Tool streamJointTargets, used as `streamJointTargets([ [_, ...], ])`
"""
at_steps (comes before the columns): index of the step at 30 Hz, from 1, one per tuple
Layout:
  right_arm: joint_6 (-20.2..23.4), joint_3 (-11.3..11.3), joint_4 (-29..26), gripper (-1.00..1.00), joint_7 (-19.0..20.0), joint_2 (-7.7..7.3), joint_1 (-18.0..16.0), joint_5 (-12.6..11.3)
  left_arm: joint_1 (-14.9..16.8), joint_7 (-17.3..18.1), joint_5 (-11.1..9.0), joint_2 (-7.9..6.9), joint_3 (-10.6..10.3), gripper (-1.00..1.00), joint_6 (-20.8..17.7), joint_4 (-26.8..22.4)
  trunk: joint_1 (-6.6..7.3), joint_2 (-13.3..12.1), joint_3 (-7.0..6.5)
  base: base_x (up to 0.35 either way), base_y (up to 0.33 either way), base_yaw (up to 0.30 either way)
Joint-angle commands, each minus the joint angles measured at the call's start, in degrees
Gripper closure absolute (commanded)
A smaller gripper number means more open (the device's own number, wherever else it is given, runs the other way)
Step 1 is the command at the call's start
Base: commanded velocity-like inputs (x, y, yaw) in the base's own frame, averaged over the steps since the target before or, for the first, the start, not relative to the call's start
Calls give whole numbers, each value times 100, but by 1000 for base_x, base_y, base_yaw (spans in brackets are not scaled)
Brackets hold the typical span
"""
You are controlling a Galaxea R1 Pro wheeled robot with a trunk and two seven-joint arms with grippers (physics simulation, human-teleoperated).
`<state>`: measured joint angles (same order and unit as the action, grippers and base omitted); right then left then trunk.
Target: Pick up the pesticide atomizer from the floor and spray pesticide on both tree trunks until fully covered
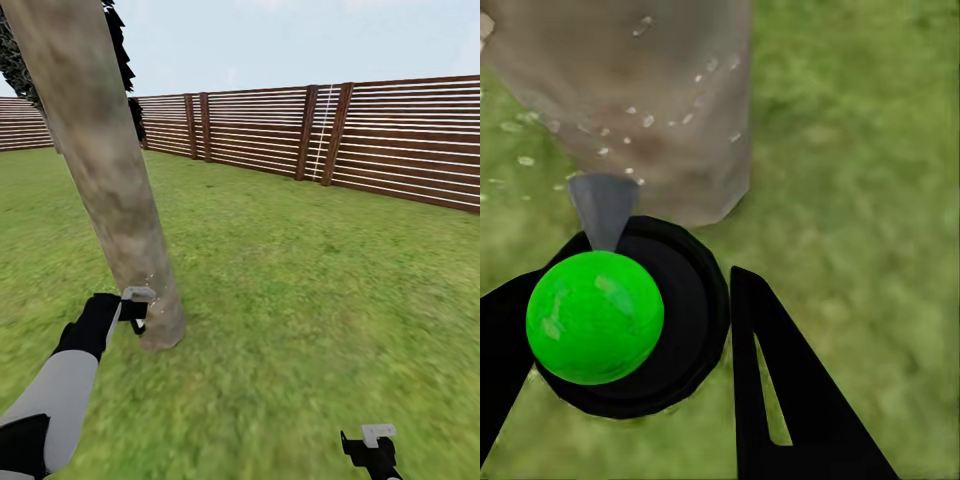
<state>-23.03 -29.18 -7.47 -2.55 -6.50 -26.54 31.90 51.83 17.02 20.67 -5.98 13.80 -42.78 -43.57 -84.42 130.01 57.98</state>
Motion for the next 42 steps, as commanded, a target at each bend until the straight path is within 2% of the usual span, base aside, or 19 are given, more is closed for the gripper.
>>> streamJointTargets([
  [1, 0, 0, 0, -100, -1, 0, 0, 0, -8, -1, 1, -4, -15, 100, -2, -139, 0, 0, 0, 189, -35, 0],
  [8, 0, 0, -6, -100, 0, 0, 0, 0, -120, -48, 6, -2, -26, 100, 6, -260, 0, 0, 0, 226, -163, 0],
  [17, 0, 0, -9, -100, 0, 4, 0, 0, -447, -60, 25, -13, -28, 100, 7, -231, 0, 0, 0, 9, -271, 52],
  [18, 0, 0, -9, -100, 0, 5, 0, 0, -504, -96, 25, -34, -14, 100, 7, -233, 0, 0, 0, 15, -274, 242],
  [20, 0, 0, -9, -100, 0, 6, 0, 0, -659, -440, 18, -110, 7, 100, 14, -233, 0, 0, 0, 66, -274, 267],
  [22, 0, 0, -9, -100, 0, 8, 0, 0, -748, -568, 2, -178, 14, 100, 21, -236, 0, 0, 0, 82, -274, 274],
  [23, 0, 0, -9, -100, 0, 8, 0, 0, -776, -598, -7, -210, 36, 100, 23, -238, 0, 0, 0, 92, -274, 276],
  [24, 0, 0, -9, -100, 0, 9, 0, 0, -796, -619, -17, -225, 144, 100, 29, -238, 0, 0, 0, 132, -268, 277],
  [26, 0, 0, -9, -100, 0, 7, 0, 0, -804, -630, -31, -201, 238, 100, 41, -239, 0, 0, 0, 154, -258, 277],
  [34, 0, 3, -7, -100, -2, 0, 0, 0, -806, -641, -63, -114, 252, 100, 58, -231, 0, 0, 0, 195, -226, 54],
  [37, 0, 1, -8, -100, -2, 0, 0, 0, -832, -638, -48, -159, 275, 100, 59, -200, 0, 0, 0, 126, -250, 0],
  [38, 0, 1, -8, -100, -1, 0, 0, 0, -877, -632, -47, -178, 292, 100, 62, -171, 0, 0, 0, 112, -256, 0],
  [39, 0, 0, -9, -100, 7, 0, 0, -1, -1189, -638, -33, -212, 490, 100, 104, -81, 0, 0, 0, 100, -261, 0],
  [42, 0, 0, -16, -100, 4, 0, 0, -8, -1356, -650, -36, -214, 515, 100, 140, -73, 0, 0, 0, 102, -262, 57],
])
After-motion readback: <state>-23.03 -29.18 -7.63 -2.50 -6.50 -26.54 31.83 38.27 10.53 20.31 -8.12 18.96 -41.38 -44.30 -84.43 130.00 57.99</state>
